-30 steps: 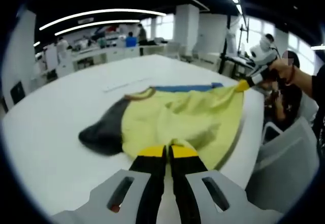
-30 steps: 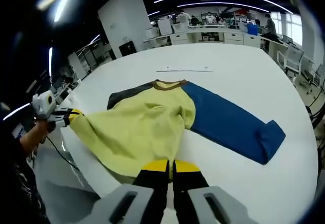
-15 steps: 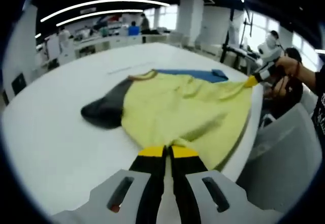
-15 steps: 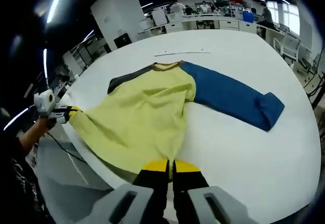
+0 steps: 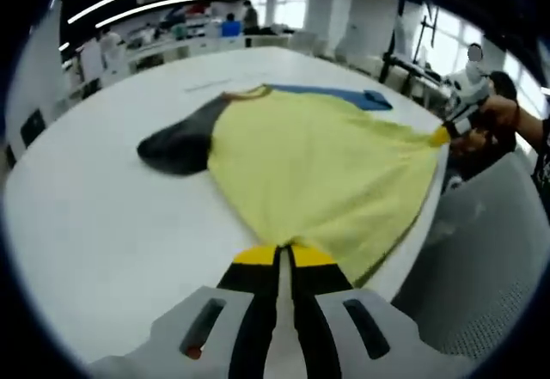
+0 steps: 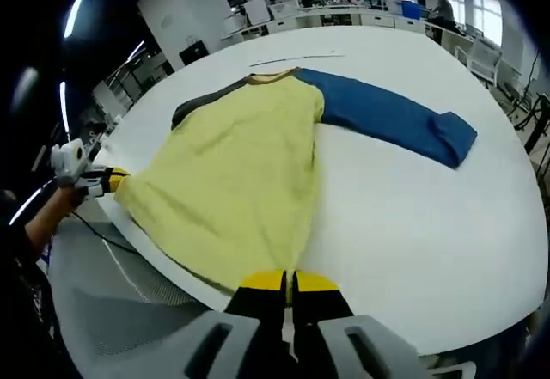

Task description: Fold the garment on the visible template until the final outline fits inside the template.

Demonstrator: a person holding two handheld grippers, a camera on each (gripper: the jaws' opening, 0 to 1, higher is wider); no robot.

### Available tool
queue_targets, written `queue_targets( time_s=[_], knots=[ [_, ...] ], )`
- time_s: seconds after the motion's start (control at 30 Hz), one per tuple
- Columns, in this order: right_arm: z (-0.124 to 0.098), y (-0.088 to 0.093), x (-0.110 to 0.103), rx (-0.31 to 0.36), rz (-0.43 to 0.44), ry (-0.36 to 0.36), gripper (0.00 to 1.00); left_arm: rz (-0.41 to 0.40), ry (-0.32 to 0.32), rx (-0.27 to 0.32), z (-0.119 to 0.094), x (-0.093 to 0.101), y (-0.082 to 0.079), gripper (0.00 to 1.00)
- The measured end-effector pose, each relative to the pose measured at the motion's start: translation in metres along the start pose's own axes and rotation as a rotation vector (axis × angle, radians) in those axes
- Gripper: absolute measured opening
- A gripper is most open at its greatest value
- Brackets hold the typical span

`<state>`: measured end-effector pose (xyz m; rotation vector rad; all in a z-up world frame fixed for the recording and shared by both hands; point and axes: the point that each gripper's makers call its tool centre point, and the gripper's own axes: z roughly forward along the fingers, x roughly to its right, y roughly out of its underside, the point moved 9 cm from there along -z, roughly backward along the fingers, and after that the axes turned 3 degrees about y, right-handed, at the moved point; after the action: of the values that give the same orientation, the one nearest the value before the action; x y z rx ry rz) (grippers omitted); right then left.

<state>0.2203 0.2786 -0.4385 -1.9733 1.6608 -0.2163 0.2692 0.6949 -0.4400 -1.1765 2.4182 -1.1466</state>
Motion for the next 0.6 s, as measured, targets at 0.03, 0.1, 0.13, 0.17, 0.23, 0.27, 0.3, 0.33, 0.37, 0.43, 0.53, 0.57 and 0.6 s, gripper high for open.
queue_targets(
  time_s=[0.03,0.1,0.13,0.17,0.23,0.27,0.3,0.33,0.37,0.43,0.53,0.57,0.6],
  knots=[
    [0.002,0.001,0.000,-0.004,-0.003,-0.001,0.00,-0.002,-0.012,-0.013,0.000,0.000,0.002,0.02],
    [0.005,0.003,0.003,-0.016,-0.010,0.021,0.00,0.012,-0.039,-0.034,-0.001,-0.002,0.005,0.00],
    [0.006,0.003,0.005,-0.017,-0.013,0.029,0.00,0.006,-0.047,-0.037,-0.001,-0.003,0.007,0.00],
    [0.007,0.003,0.006,-0.016,-0.008,0.035,0.00,-0.008,-0.054,-0.028,-0.002,-0.004,0.007,0.01],
    [0.008,0.003,0.009,-0.016,0.006,0.036,0.00,-0.028,-0.052,-0.015,-0.005,-0.005,0.007,0.06],
    [0.009,0.003,0.008,-0.017,0.008,0.034,0.00,-0.033,-0.056,-0.013,-0.006,-0.005,0.007,0.07],
    [0.009,0.004,0.008,-0.022,0.005,0.036,0.00,-0.036,-0.061,-0.013,-0.007,-0.004,0.006,0.08],
    [0.009,0.004,0.009,-0.034,0.000,0.049,0.01,-0.039,-0.063,-0.013,-0.008,-0.003,0.006,0.09],
    [0.008,0.004,0.010,-0.036,-0.005,0.055,0.03,-0.043,-0.063,-0.013,-0.008,-0.002,0.006,0.10],
    [0.006,0.000,0.013,-0.028,-0.005,0.063,0.11,-0.060,-0.057,-0.002,-0.010,0.003,0.004,0.14],
    [0.002,-0.011,0.021,0.018,-0.011,0.077,0.19,-0.061,-0.055,0.002,-0.009,0.010,0.002,0.19],
    [0.001,-0.014,0.023,0.034,-0.020,0.085,0.20,-0.060,-0.057,0.006,-0.009,0.012,0.001,0.22],
    [0.000,-0.020,0.028,0.055,-0.034,0.099,0.22,-0.060,-0.068,0.020,-0.009,0.013,-0.001,0.28]
  ],
)
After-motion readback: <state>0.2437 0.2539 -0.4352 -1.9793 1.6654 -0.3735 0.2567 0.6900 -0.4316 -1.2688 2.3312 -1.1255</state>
